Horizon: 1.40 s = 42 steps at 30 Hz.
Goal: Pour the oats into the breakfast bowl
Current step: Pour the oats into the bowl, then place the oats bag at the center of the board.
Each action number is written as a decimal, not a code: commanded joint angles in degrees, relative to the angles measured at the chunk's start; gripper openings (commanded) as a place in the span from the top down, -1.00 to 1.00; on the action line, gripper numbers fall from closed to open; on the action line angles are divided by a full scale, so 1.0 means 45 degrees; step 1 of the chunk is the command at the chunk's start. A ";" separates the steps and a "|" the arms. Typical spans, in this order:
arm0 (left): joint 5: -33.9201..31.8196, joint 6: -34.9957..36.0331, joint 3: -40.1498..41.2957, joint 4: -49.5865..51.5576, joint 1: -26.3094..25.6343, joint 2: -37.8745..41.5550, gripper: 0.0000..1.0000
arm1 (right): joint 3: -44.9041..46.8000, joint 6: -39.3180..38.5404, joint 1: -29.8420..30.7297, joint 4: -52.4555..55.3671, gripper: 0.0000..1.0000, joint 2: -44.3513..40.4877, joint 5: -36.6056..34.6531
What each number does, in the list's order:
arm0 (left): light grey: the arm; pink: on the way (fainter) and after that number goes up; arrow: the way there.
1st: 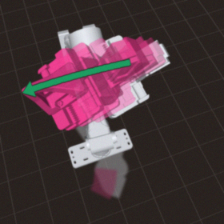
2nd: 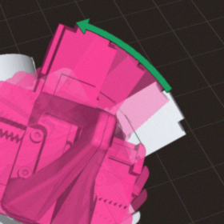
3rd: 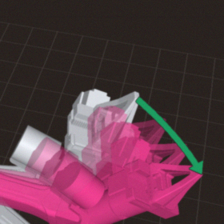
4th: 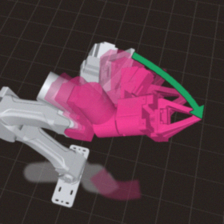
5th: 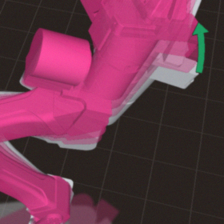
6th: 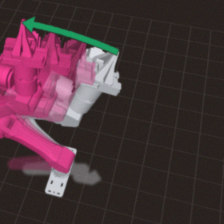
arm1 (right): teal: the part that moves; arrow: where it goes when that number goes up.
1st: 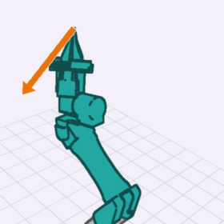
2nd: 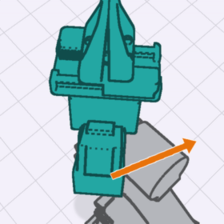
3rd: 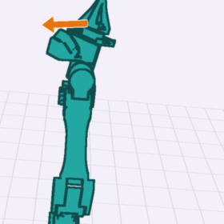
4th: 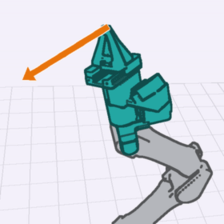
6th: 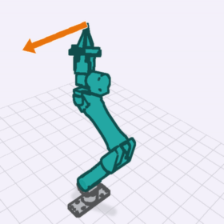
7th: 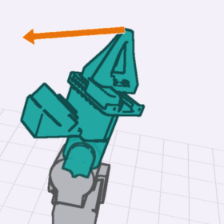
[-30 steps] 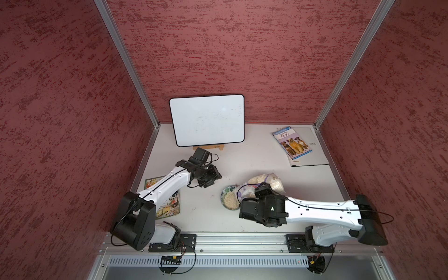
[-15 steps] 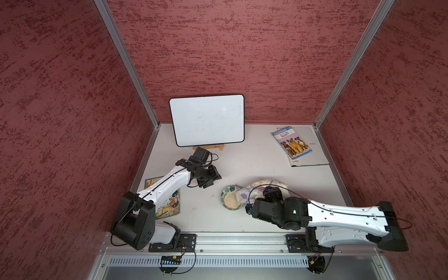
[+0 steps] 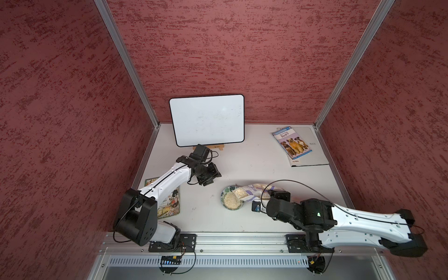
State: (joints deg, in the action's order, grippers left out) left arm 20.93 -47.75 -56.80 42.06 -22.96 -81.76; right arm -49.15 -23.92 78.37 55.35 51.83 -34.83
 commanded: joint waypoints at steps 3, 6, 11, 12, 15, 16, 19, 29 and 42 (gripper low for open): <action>0.0122 0.0450 -0.0727 0.0458 0.0310 0.0010 -0.09 | 0.0347 0.1827 -0.0025 -0.3051 0.61 -0.1210 -0.0617; 0.0270 0.0594 -0.0880 0.0440 0.0480 0.0095 -0.10 | 0.0757 0.2983 -0.0017 -0.3833 0.61 -0.1614 -0.1272; 0.0556 0.0776 -0.1083 0.0211 0.0624 0.0116 -0.10 | 0.1664 0.4896 -0.0039 -0.5954 0.59 -0.1723 -0.2496; 0.0590 0.0768 -0.1108 0.0129 0.0629 0.0111 -0.10 | 0.1793 0.5408 -0.0050 -0.6283 0.59 -0.1632 -0.2976; 0.0721 0.0713 -0.1126 -0.0166 0.0631 0.0170 -0.10 | 0.2324 0.6997 -0.0164 -0.7252 0.58 -0.1544 -0.4073; 0.0796 0.0677 -0.1104 -0.0299 0.0630 0.0164 -0.11 | 0.2496 0.7460 -0.0305 -0.7407 0.57 -0.1505 -0.4632; 0.0932 0.0636 -0.1092 -0.0557 0.0632 0.0158 -0.11 | 0.2801 0.9557 -0.1000 -0.7203 0.56 -0.1237 -0.5270; 0.1036 0.0524 -0.1128 -0.0911 0.0595 0.0283 -0.11 | 0.3638 0.9451 -0.5118 -1.3212 0.57 0.1944 -0.1917; 0.0973 0.0490 -0.0816 -0.0610 0.0576 0.0868 -0.11 | 0.3309 0.9406 -0.6514 -1.8118 0.51 0.6664 0.0637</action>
State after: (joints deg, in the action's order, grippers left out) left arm 25.26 -45.78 -60.45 38.96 -20.47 -78.85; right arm -32.45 16.80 50.28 -16.14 82.19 -33.56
